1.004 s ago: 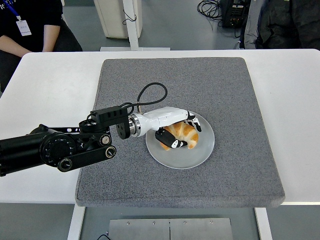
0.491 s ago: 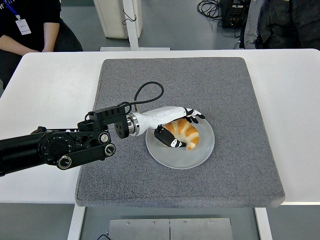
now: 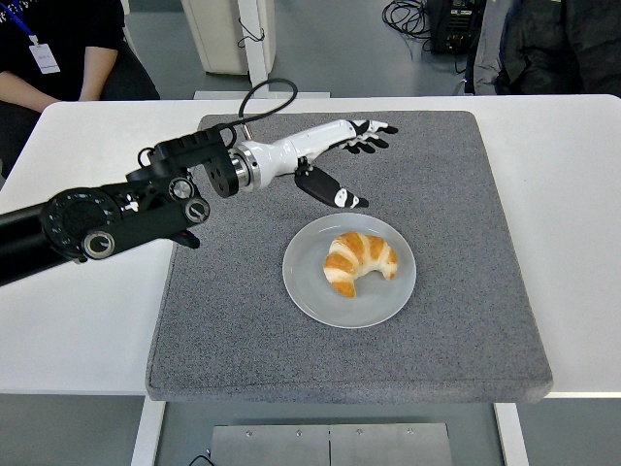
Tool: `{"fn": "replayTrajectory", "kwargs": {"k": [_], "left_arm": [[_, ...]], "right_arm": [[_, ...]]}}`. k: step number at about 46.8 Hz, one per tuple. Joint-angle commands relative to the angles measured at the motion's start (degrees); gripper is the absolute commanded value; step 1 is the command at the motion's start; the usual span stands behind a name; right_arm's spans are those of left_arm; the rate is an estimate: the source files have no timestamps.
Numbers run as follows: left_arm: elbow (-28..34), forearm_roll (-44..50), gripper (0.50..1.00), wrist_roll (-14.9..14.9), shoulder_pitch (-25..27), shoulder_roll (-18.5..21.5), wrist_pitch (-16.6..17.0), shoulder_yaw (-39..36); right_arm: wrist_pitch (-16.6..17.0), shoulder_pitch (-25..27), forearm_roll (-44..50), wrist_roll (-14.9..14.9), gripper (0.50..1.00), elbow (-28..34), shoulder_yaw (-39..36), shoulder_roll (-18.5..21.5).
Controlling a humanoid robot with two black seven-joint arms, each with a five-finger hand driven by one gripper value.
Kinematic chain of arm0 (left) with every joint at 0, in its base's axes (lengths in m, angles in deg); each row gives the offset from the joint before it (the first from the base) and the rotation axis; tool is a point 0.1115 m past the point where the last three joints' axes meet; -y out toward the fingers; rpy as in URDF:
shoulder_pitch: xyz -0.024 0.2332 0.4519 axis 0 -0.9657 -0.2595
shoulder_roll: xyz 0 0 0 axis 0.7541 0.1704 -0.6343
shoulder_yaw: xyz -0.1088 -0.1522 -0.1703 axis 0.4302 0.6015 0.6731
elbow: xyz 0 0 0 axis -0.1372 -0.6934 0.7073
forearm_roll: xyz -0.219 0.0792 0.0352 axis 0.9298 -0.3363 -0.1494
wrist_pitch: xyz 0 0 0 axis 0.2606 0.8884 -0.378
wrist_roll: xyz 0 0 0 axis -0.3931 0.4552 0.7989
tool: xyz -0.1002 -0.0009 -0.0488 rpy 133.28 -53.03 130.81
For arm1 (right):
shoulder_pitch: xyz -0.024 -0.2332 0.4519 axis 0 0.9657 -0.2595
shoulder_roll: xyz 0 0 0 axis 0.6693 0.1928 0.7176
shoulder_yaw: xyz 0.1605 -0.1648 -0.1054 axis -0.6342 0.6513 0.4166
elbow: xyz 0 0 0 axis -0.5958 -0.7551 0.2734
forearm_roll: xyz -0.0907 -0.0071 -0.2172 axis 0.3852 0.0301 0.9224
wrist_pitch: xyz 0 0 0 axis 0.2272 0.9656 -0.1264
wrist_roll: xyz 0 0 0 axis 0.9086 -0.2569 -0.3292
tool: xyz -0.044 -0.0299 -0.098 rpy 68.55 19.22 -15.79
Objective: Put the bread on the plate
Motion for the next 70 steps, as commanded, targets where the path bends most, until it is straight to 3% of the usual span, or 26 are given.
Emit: {"fn": "replayTrajectory", "kwargs": {"k": [1, 13, 24, 34, 46, 59, 70], "left_arm": [[-0.10, 4.06, 0.881, 1.25, 1.03, 0.85, -1.51, 2.56], [-0.54, 11.00, 0.904, 3.88, 0.59, 3.13, -1.69, 11.44], [-13.45, 26.38, 0.907, 3.45, -2.93, 2.69, -0.81, 20.50], [-17.15, 29.82, 0.922, 2.57, -6.00, 2.87, -0.81, 21.03], [-19.78, 32.10, 0.924, -5.69, -9.25, 1.99, -0.81, 22.08], [-21.90, 40.80, 0.925, -6.48, -12.06, -0.82, -0.90, 23.49], [-23.04, 41.95, 0.927, -7.19, -17.60, -4.07, -0.90, 28.76]], "right_arm": [[-0.04, 0.01, 0.00, 0.00, 1.000, -0.01, -0.03, 0.00], [0.04, 0.10, 0.00, 0.00, 1.000, -0.01, -0.03, 0.00], [0.04, 0.10, 0.00, 0.00, 1.000, -0.01, 0.06, 0.00], [0.04, 0.18, 0.00, 0.00, 1.000, -0.01, 0.06, 0.00], [0.05, 0.18, 0.00, 0.00, 1.000, -0.01, 0.06, 0.00], [0.13, 0.18, 0.00, 0.00, 1.000, -0.10, 0.06, 0.00], [0.04, 0.18, 0.00, 0.00, 1.000, -0.10, 0.06, 0.00]]}}
